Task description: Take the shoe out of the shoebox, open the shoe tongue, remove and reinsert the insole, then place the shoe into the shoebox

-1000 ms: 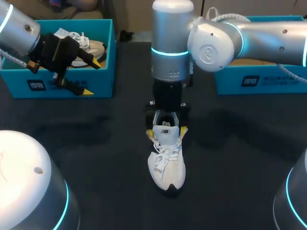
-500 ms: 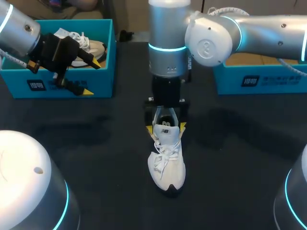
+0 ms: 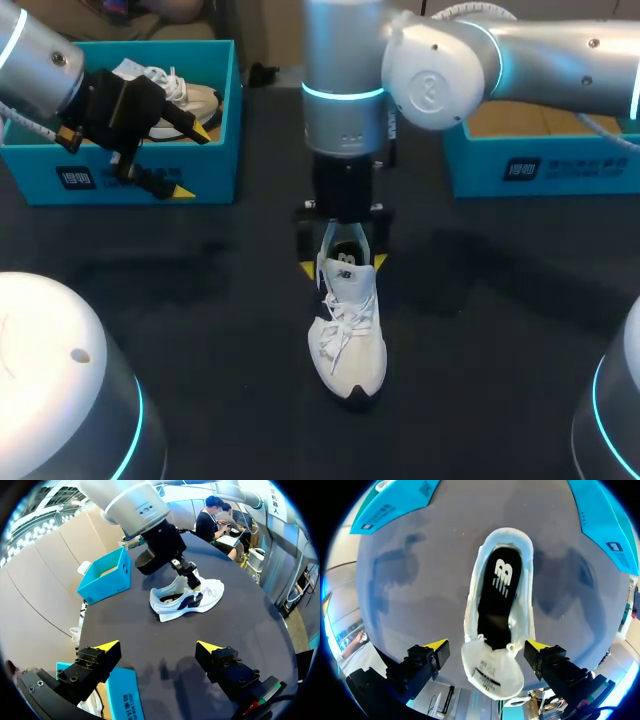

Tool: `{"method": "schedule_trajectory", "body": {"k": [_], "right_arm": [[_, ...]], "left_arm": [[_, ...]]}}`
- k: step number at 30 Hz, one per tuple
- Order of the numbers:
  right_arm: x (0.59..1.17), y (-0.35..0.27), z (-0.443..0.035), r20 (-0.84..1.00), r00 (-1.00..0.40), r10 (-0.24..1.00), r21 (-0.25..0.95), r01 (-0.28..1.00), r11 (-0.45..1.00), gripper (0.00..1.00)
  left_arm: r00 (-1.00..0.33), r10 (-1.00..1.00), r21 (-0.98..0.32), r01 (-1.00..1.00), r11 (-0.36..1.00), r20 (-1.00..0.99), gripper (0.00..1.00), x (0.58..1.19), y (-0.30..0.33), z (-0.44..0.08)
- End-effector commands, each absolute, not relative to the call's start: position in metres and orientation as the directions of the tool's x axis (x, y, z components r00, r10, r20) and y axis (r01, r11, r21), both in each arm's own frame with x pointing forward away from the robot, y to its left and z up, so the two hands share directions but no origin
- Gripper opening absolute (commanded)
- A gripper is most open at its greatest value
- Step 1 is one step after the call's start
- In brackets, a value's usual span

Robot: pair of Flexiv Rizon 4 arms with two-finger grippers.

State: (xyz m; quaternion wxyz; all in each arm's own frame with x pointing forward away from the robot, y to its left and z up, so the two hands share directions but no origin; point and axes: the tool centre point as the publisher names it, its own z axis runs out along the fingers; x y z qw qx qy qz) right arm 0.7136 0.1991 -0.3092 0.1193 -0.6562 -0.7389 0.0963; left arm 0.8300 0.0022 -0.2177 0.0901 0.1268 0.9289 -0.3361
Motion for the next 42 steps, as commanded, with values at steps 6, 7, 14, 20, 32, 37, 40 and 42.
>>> {"method": "schedule_trajectory", "body": {"k": [6, 7, 14, 20, 32, 37, 40, 42], "right_arm": [[0.697, 0.198, -0.285, -0.003, -0.057, 0.998, -0.24, 0.969, 0.054, 1.0], [0.694, 0.197, -0.283, -0.01, -0.048, 0.999, -0.235, 0.971, 0.044, 1.0], [0.673, 0.193, -0.273, -0.034, 0.019, 0.999, -0.202, 0.979, -0.025, 1.0], [0.653, 0.198, -0.271, -0.035, 0.059, 0.998, -0.2, 0.978, -0.065, 1.0], [0.639, 0.201, -0.281, -0.037, 0.078, 0.996, -0.23, 0.969, -0.085, 0.43], [0.647, 0.2, -0.288, -0.03, 0.072, 0.997, -0.231, 0.97, -0.077, 0.42], [0.65, 0.199, -0.29, -0.025, 0.063, 0.998, -0.242, 0.968, -0.068, 0.42], [0.651, 0.199, -0.292, -0.022, 0.062, 0.998, -0.242, 0.968, -0.065, 0.42]], "left_arm": [[-0.952, 0.176, -0.599, 0.296, 0.744, -0.252, 1.0, 0.83, 0.002, -0.217], [-0.952, 0.176, -0.599, 0.296, 0.744, -0.252, 1.0, 0.83, 0.002, -0.217], [-0.952, 0.176, -0.599, 0.296, 0.744, -0.252, 1.0, 0.83, 0.002, -0.217], [-0.952, 0.176, -0.599, 0.296, 0.744, -0.252, 1.0, 0.83, 0.002, -0.217], [-0.952, 0.176, -0.599, 0.296, 0.744, -0.252, 1.0, 0.83, 0.002, -0.217], [-0.952, 0.176, -0.599, 0.296, 0.744, -0.252, 1.0, 0.83, 0.002, -0.217], [-0.952, 0.176, -0.599, 0.296, 0.744, -0.252, 1.0, 0.83, 0.002, -0.217], [-0.952, 0.176, -0.599, 0.296, 0.744, -0.252, 1.0, 0.83, 0.002, -0.217]]}}
